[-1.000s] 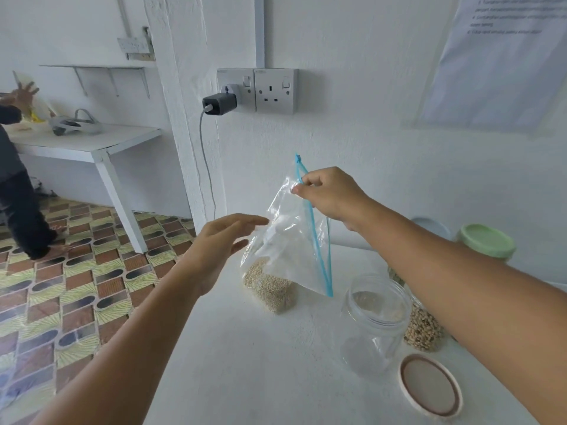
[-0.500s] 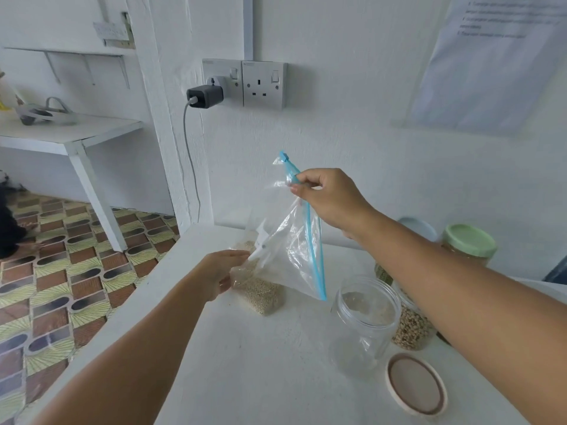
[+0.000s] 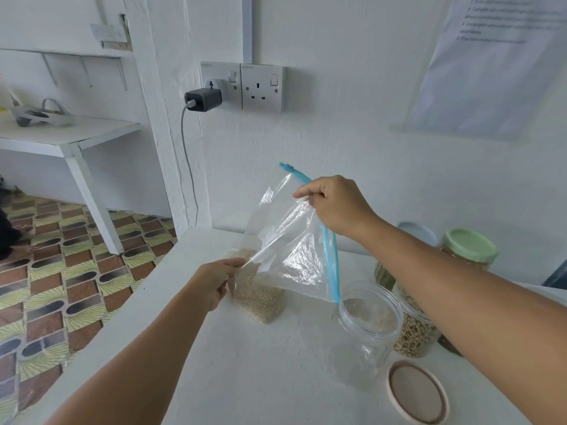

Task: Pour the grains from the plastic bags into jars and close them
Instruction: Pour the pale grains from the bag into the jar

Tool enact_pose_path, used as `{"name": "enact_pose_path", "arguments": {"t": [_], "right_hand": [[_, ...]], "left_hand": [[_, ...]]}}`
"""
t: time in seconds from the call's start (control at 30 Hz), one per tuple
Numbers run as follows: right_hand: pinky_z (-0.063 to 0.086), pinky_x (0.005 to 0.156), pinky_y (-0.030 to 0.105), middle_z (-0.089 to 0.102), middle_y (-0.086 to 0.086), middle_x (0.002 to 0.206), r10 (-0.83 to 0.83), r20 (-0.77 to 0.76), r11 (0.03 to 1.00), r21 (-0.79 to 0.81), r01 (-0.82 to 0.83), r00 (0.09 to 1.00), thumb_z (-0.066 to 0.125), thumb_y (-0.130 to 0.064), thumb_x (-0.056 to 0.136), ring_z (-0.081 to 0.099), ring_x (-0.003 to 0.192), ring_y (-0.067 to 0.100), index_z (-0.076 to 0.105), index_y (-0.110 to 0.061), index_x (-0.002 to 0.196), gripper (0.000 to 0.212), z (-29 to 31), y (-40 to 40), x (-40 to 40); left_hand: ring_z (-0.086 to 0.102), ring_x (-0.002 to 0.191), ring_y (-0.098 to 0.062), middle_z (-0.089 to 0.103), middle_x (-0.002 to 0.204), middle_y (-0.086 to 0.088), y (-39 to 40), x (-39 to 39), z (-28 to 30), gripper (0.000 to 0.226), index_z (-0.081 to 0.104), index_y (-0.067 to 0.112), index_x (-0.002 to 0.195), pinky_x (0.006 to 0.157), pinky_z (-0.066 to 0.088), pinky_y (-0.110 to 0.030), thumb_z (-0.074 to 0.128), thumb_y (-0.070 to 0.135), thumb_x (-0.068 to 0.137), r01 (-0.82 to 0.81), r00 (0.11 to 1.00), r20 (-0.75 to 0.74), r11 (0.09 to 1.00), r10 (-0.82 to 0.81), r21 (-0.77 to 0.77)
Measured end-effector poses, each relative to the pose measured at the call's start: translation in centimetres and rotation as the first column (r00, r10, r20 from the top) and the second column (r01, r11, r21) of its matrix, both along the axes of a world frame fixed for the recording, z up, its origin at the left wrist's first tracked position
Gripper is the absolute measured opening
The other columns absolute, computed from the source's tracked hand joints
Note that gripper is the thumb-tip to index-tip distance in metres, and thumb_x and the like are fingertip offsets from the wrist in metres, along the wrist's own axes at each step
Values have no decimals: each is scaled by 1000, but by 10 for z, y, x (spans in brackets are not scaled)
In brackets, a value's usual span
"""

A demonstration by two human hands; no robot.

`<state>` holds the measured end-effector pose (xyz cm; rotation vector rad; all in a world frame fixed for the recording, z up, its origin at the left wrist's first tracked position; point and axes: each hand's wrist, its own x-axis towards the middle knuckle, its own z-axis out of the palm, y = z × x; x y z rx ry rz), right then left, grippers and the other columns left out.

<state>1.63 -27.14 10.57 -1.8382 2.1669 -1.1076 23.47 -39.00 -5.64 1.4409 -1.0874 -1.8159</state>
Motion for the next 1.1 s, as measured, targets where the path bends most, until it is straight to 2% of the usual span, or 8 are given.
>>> {"name": "enact_pose_path", "arguments": {"t": [0.13, 0.23, 0.33, 0.47, 0.63, 0.77, 0.9, 1.1], "right_hand": [[56, 87, 20, 76, -2, 104, -24, 166, 998, -58, 34, 986, 53, -1, 101, 71, 95, 13, 81, -21, 109, 35, 4, 3, -3], [57, 98, 34, 77, -4, 94, -5, 261, 997, -68, 24, 965, 51, 1, 99, 73, 92, 9, 81, -24, 105, 40, 2, 3, 0], [58, 97, 36, 78, -4, 90, 4, 308, 998, -60, 15, 951, 49, 0, 100, 73, 88, 4, 81, -26, 104, 42, 0, 0, 4], [60, 95, 35, 78, 2, 97, 54, 397, 994, -109, -11, 916, 49, 1, 100, 76, 88, 12, 81, -21, 104, 39, 10, -1, 11], [60, 94, 36, 77, 4, 92, 64, 403, 982, -186, 14, 913, 52, -3, 102, 75, 89, 16, 82, -20, 106, 34, 23, 0, 3], [58, 98, 36, 77, 1, 94, 41, 402, 991, -133, 14, 915, 52, -3, 102, 74, 93, 12, 82, -24, 105, 37, 12, 3, -2], [56, 100, 34, 77, -2, 95, 25, 387, 995, -99, 15, 922, 51, -4, 102, 72, 97, 11, 82, -28, 103, 40, 1, 3, 0], [56, 102, 35, 77, -2, 99, 9, 374, 997, -74, 20, 927, 50, -1, 101, 72, 98, 10, 82, -27, 104, 42, -5, 2, -5]], "left_hand": [[49, 75, -10, 71, 90, 8, 8, 18, -4, 29, 82, 21, 108, 70, 39, -23, 65, 1, 95, -39, 986, -164, 992, 18, -122], [63, 97, -20, 76, 114, 1, 15, 23, -10, 31, 79, 13, 115, 82, 50, -34, 60, -3, 97, -81, 956, -292, 986, 35, -146], [70, 98, -27, 76, 119, -11, 12, 23, -13, 25, 77, 4, 108, 97, 55, -49, 61, -9, 95, -147, 932, -350, 979, 90, -139], [75, 89, -19, 76, 117, -15, 3, 29, 0, 28, 76, 3, 96, 92, 57, -38, 54, -15, 95, -217, 916, -385, 947, 113, -237], [67, 109, -24, 77, 114, -8, -6, 43, 27, 36, 83, 17, 87, 102, 52, -41, 58, -7, 97, -320, 901, -408, 863, 150, -391], [67, 102, -24, 77, 109, -6, -1, 50, 32, 31, 82, 16, 95, 94, 51, -39, 59, -4, 97, -327, 907, -386, 860, 168, -393], [63, 122, -31, 77, 118, -6, -7, 60, 8, 33, 84, 16, 101, 114, 45, -48, 60, -5, 93, -279, 937, -305, 890, 170, -360], [54, 90, -21, 69, 110, -8, -15, 63, 19, 26, 78, 11, 105, 76, 43, -29, 58, -3, 99, -161, 939, -329, 974, 101, -161]]}}
